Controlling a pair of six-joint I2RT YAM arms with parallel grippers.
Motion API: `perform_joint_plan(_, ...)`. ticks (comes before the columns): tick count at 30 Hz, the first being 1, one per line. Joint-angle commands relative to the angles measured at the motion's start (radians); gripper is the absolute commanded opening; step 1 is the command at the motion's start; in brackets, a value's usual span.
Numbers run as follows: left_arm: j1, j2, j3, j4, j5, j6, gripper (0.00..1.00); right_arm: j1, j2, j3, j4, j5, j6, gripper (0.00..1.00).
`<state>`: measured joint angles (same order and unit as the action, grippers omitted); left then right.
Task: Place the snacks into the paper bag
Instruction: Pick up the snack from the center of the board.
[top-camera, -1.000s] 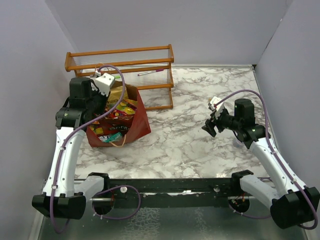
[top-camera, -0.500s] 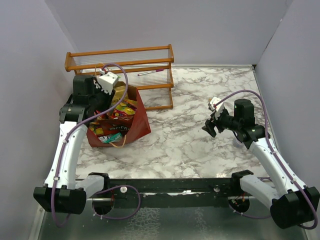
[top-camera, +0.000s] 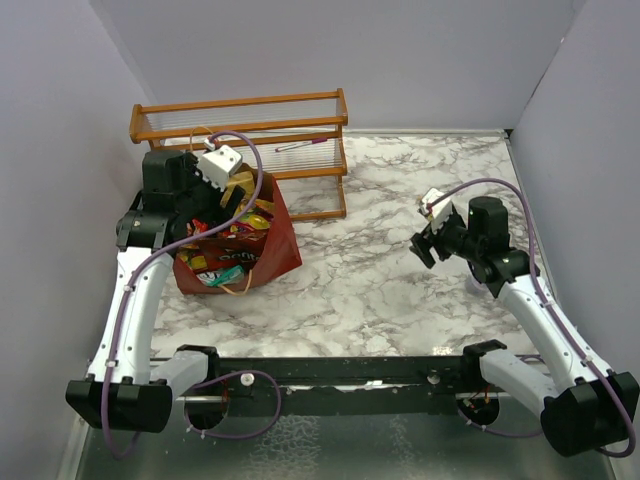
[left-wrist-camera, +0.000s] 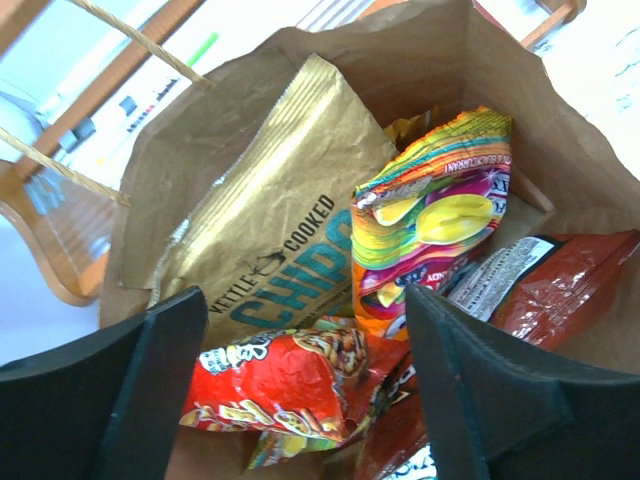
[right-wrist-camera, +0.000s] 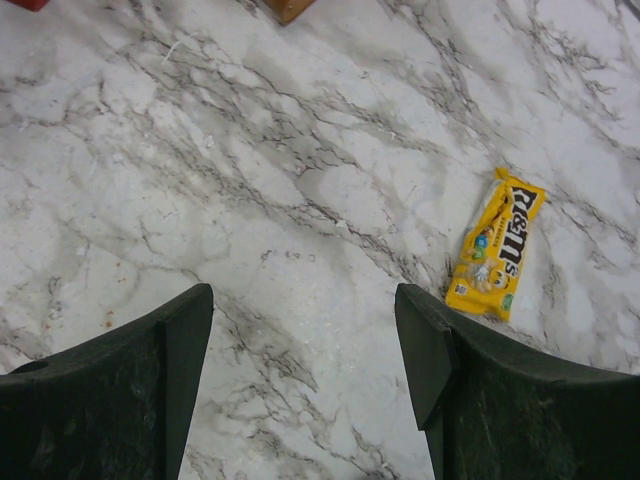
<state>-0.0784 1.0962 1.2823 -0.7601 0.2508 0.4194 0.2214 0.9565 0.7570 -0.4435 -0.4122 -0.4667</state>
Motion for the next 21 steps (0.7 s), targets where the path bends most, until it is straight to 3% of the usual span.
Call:
perform_joint_plan(1, 0.006, -0.044, 0.019, 0.075, -0.005, 0.068, 0.88, 0.004, 0.024, -0.002, 0.098, 0.209, 0.05, 0.75)
perform_joint_plan(3, 0.005, -0.048, 0.021, 0.087, -0.005, 0.083, 0.95, 0.004, 0.065, 0.012, 0.113, 0.297, 0.054, 0.76)
perform_joint_plan(9, 0.005, -0.053, 0.02, 0.104, 0.016, 0.079, 0.98, 0.0, 0.27, 0.064, 0.172, 0.476, 0.013, 0.76)
perform_joint_plan(21, 0.005, -0.078, 0.022, 0.077, 0.033, 0.106, 0.99, -0.073, 0.577, 0.241, 0.189, 0.437, -0.036, 0.82)
